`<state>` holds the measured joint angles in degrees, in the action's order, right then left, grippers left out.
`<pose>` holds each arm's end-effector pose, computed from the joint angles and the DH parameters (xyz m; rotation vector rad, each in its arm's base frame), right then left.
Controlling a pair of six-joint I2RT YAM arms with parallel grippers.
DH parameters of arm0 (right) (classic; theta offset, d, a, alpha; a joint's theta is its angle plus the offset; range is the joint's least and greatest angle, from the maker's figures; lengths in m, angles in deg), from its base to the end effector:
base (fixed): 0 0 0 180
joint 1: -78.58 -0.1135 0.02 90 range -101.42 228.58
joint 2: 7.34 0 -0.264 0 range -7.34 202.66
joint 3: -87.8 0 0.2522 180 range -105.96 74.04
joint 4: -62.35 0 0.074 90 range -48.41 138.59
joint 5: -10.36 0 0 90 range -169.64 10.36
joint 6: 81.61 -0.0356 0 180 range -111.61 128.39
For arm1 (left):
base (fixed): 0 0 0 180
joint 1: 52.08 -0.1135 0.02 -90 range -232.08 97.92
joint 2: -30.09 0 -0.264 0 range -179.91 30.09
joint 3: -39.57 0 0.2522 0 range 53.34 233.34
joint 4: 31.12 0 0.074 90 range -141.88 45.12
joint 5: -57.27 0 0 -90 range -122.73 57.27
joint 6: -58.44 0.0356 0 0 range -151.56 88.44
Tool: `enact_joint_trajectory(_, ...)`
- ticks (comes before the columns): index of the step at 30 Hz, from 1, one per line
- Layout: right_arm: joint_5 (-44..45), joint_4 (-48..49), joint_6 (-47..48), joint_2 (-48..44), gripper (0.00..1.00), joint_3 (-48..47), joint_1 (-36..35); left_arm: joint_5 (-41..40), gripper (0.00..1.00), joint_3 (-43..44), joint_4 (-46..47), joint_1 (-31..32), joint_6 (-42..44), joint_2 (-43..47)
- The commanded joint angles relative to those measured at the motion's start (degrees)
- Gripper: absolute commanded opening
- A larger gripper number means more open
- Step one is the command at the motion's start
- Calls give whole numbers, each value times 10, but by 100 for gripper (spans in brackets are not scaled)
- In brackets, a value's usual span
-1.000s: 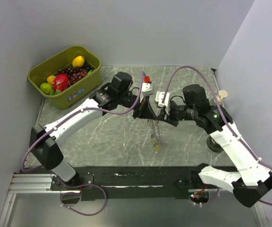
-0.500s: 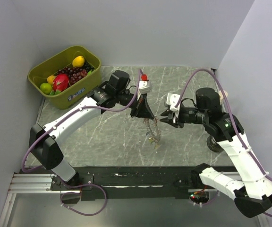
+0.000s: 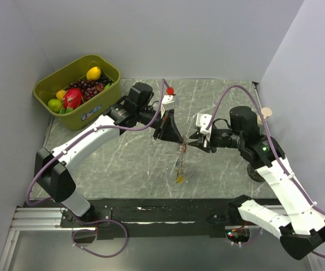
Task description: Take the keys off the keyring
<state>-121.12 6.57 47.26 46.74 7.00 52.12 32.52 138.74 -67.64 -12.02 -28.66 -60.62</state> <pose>0.1492 0.1006 0.3918 -1.4150 1.4039 0.6087 0.2480 -0.2508 0.3728 1.4130 1.5423 -1.5582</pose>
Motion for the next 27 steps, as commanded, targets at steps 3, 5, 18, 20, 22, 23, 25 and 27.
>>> enact_joint_trajectory(3,-24,37,-2,0,25,3,1,49,1,6,48,-6,-24,21)
enact_joint_trajectory(5,-33,30,4,-2,24,6,2,52,1,6,53,-9,-25,21)
enact_joint_trajectory(18,-30,54,3,-29,25,31,0,54,1,-5,87,-17,-68,19)
enact_joint_trajectory(20,-23,61,-2,-25,26,30,1,54,1,-6,88,-17,-69,20)
enact_joint_trajectory(22,-16,64,-2,-21,26,27,-1,56,1,-6,89,-17,-69,20)
enact_joint_trajectory(23,-13,67,-4,-19,27,27,-3,57,1,-7,87,-17,-69,20)
enact_joint_trajectory(25,-6,77,-7,-20,28,30,-2,58,1,-8,87,-17,-68,20)
enact_joint_trajectory(27,-4,78,-7,-19,28,28,-1,58,1,-8,86,-17,-67,20)
